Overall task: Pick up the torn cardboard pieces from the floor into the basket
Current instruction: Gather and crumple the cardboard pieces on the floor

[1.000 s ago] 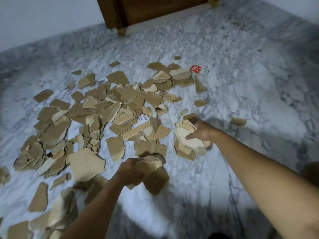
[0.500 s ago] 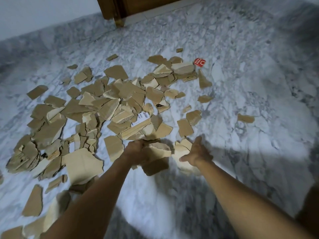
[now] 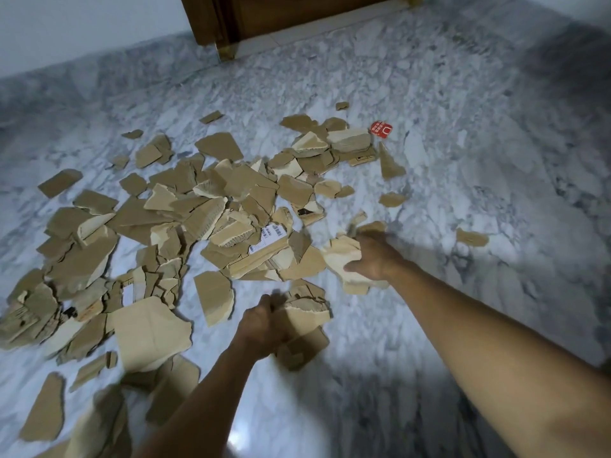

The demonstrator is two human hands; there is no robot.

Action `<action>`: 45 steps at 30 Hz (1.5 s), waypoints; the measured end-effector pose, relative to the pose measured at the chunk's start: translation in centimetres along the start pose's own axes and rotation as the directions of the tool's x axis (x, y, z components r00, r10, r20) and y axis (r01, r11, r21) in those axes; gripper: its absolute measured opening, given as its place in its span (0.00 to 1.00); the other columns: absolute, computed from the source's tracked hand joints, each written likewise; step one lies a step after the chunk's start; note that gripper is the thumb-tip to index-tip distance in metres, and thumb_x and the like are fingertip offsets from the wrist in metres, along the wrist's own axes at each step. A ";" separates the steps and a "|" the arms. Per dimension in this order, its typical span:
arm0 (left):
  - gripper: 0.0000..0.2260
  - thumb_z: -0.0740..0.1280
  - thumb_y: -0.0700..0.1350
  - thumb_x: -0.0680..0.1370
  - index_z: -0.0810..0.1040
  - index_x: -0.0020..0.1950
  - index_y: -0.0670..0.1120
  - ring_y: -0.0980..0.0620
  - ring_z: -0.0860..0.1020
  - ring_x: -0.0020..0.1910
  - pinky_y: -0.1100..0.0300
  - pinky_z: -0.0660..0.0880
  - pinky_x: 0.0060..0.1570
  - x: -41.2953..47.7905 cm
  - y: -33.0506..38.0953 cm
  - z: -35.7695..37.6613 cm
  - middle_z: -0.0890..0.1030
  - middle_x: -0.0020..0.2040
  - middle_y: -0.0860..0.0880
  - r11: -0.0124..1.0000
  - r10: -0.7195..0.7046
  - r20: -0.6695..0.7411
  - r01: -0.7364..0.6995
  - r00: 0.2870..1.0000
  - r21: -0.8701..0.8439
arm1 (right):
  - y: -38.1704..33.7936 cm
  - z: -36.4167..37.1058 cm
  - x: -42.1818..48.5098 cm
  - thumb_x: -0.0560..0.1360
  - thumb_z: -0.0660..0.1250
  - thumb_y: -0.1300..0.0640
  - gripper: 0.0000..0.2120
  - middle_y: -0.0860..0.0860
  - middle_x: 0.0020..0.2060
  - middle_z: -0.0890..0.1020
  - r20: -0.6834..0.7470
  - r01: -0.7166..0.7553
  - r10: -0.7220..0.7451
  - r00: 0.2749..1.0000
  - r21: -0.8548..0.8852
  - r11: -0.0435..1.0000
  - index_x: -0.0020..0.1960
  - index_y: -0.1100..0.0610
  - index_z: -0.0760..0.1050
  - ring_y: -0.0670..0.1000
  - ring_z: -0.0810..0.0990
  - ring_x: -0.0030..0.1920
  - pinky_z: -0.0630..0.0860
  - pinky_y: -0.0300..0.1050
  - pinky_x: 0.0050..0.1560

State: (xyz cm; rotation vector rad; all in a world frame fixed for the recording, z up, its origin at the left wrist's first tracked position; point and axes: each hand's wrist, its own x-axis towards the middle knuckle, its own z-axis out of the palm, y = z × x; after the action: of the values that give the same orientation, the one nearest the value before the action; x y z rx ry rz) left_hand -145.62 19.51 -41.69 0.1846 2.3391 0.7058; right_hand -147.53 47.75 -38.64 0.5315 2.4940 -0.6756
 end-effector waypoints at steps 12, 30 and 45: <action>0.31 0.66 0.59 0.74 0.57 0.73 0.63 0.39 0.46 0.78 0.31 0.58 0.70 0.4 1.7 0.1 0.47 0.79 0.50 0.873 0.262 0.143 -0.298 0.954 0.387 | 1.1 2.7 -3.1 0.66 0.71 0.35 0.38 0.52 0.68 0.73 0.006 -0.052 0.053 0.999 -0.140 0.989 0.70 0.50 0.67 0.58 0.73 0.67 0.73 0.57 0.62; 0.22 0.74 0.56 0.68 0.78 0.59 0.49 0.47 0.77 0.56 0.54 0.75 0.54 -1.7 -0.3 -1.3 0.78 0.57 0.47 0.907 0.155 0.131 -0.193 0.979 0.375 | 0.7 3.9 -5.2 0.71 0.71 0.44 0.28 0.49 0.63 0.75 0.063 0.224 -0.228 0.972 -0.551 0.804 0.66 0.51 0.68 0.56 0.70 0.68 0.58 0.60 0.71; 0.30 0.70 0.52 0.74 0.61 0.74 0.51 0.42 0.70 0.63 0.46 0.75 0.59 1.6 5.2 4.6 0.65 0.67 0.44 0.696 0.194 0.090 -0.201 0.977 0.689 | 5.2 -4.3 -2.1 0.69 0.77 0.46 0.39 0.56 0.69 0.71 0.142 -0.032 0.059 0.988 -0.187 0.982 0.73 0.56 0.63 0.59 0.73 0.66 0.75 0.53 0.61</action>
State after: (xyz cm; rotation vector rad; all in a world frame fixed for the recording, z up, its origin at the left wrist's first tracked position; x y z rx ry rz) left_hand -144.16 26.42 -42.66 0.7853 2.4886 -0.1389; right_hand -144.88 53.85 -36.10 0.4513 2.3675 -0.4433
